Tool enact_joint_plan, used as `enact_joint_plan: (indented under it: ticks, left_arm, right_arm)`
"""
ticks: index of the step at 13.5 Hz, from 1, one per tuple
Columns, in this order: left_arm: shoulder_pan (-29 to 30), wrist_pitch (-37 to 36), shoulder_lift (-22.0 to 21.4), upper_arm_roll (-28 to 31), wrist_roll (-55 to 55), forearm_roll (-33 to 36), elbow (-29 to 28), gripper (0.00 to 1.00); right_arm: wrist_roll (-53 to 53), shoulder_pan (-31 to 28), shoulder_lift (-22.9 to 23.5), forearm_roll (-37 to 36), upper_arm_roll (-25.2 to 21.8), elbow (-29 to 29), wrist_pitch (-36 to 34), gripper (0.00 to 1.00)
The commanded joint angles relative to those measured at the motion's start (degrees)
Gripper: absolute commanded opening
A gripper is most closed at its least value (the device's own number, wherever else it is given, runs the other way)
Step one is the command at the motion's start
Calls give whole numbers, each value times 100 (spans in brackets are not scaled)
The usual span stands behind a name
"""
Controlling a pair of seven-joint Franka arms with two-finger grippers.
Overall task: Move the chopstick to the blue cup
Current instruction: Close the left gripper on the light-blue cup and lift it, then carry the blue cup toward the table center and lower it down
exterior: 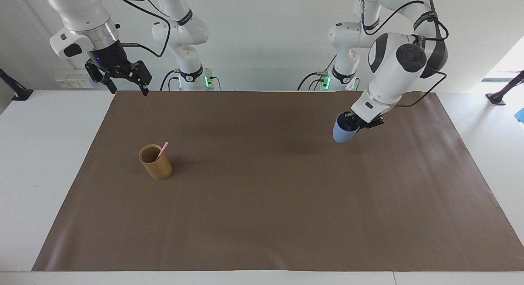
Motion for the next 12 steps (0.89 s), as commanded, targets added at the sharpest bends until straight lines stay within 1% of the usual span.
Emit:
enact_joint_plan:
  ticks: [1, 2, 4, 7, 9, 12]
  left_arm:
    - [-709, 247, 106, -4, -932, -140, 129, 0]
    - [-929, 511, 97, -4, -1170, -350, 77, 0]
    - [-1307, 793, 202, -13, -1514, -554, 120, 0]
    - [-2054, 1408, 711, -13, -2243, -590, 112, 0]
    - [-2414, 1637, 948, -4, -2280, -590, 103, 0]
    - [-2531, 1770, 1011, -13, -2298, -590, 15, 0]
  right_arm:
    - [-81, -50, -53, 39, 13, -57, 54, 100]
    - [-81, -50, -53, 39, 22, -57, 54, 100]
    - [-81, -50, -53, 39, 13, -57, 54, 100]
    - [-81, -50, -53, 39, 22, -57, 54, 100]
    - [-81, -50, -53, 39, 22, -57, 54, 100]
    - [-81, -50, -53, 39, 22, -57, 54, 100]
